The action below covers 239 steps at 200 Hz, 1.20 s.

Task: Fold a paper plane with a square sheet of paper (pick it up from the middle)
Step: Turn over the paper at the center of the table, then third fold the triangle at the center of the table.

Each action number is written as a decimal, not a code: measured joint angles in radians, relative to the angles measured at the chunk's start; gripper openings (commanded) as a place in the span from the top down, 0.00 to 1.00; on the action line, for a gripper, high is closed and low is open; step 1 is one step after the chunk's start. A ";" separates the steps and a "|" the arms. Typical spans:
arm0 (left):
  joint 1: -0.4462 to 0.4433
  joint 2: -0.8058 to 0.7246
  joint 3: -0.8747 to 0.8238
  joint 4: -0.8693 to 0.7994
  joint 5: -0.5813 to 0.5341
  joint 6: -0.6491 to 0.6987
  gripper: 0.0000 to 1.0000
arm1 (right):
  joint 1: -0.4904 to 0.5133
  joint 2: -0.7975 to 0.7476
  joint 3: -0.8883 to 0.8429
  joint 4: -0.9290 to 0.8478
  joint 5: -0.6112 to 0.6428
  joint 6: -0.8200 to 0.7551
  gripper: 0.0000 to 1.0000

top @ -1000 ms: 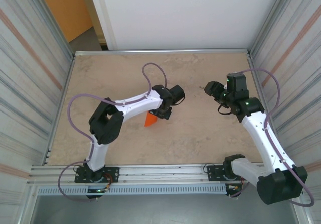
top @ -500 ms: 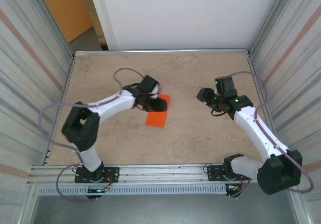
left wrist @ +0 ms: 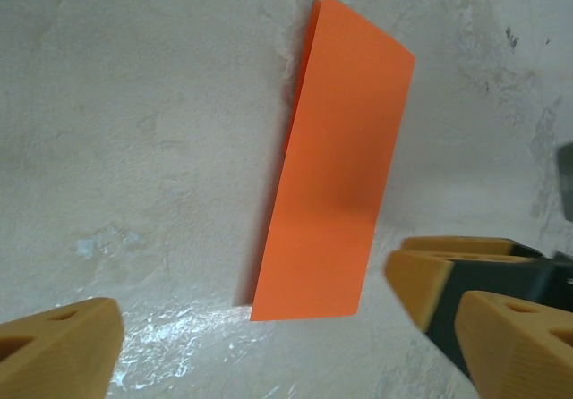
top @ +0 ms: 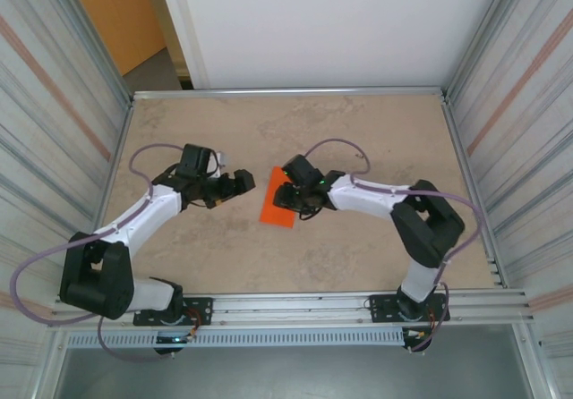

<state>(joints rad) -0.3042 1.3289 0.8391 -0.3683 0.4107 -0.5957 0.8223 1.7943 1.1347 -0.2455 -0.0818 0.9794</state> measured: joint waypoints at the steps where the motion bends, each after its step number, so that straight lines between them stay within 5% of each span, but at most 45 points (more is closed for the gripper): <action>1: 0.001 -0.001 -0.001 0.000 0.000 0.001 0.01 | 0.001 0.003 0.002 0.000 0.000 0.001 0.54; 85: 0.030 -0.012 -0.022 0.000 0.040 0.007 0.06 | 0.000 0.132 0.056 0.006 -0.027 0.002 0.53; 179: 0.029 0.046 -0.102 0.050 0.146 -0.037 0.11 | -0.016 0.002 -0.111 0.067 -0.166 -0.170 0.48; 239: -0.087 0.048 -0.154 0.102 0.159 -0.140 0.26 | -0.039 -0.079 -0.143 0.114 -0.078 -0.049 0.54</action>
<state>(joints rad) -0.3912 1.3766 0.6846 -0.2661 0.5701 -0.7361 0.7834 1.7157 0.9920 -0.1318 -0.1600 0.9306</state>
